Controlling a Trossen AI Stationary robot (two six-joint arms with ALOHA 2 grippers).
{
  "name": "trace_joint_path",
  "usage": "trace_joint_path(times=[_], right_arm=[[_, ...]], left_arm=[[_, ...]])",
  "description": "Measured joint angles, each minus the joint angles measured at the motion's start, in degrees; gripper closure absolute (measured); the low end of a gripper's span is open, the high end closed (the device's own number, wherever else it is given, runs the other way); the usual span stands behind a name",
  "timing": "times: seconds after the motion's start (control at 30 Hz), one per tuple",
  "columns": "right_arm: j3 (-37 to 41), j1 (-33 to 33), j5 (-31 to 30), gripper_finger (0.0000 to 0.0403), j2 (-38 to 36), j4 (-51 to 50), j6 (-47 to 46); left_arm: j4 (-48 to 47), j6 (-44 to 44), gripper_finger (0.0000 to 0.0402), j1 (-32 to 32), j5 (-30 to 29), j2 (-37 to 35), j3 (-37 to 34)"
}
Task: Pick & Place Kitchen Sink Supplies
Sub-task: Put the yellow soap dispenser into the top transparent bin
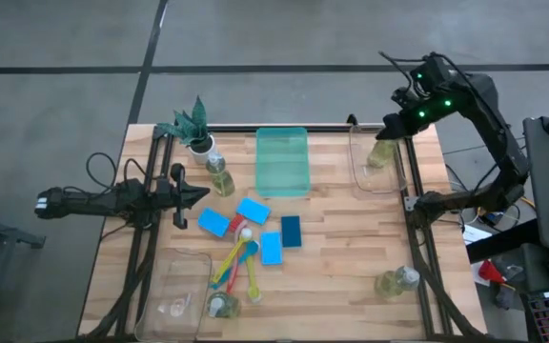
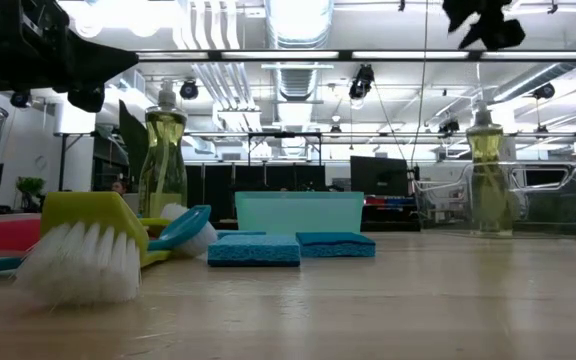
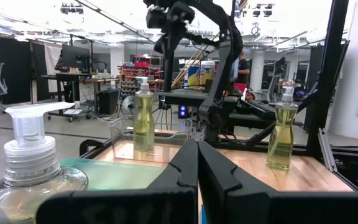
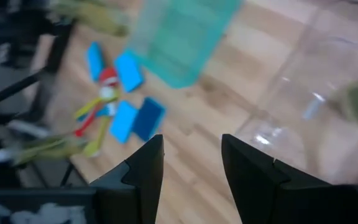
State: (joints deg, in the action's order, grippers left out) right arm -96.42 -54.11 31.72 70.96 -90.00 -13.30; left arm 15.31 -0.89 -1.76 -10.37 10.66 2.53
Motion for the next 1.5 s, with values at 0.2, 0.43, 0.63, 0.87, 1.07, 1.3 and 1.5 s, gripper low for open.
trace_joint_path(times=[0.2,0.43,0.63,0.87,1.07,1.3,1.5], right_arm=[[0.02,5.6,1.32,0.0248,-5.36,0.0,-2.51],[0.04,19.23,-1.68,0.025,-11.1,-0.02,-9.18],[0.06,33.49,-11.43,0.025,-13.2,-0.02,-19.33],[0.06,51.66,-17.49,0.025,-10.83,-0.02,-33.72],[0.13,64.29,-20.3,0.025,-6.07,0.02,-42.4],[0.13,73.87,-21.4,0.0258,-1.52,0.02,-52.67],[0.13,82.71,-21.39,0.0273,1.44,0.02,-63.03]], left_arm=[[0.01,-0.02,0.0399,0.01,-0.02,-0.02,0.01],[0.02,-0.01,0.0399,0.0,-0.01,-0.02,0.01],[0.02,0.0,0.0399,0.0,-0.01,-0.02,0.02],[0.01,0.0,0.0399,0.0,-0.02,-0.02,0.02],[0.01,-0.01,0.0399,0.01,-0.02,-0.01,0.01],[0.01,0.0,0.0399,0.0,0.0,0.0,0.01],[0.0,-0.02,0.0399,0.02,-0.02,-0.02,0.0]])
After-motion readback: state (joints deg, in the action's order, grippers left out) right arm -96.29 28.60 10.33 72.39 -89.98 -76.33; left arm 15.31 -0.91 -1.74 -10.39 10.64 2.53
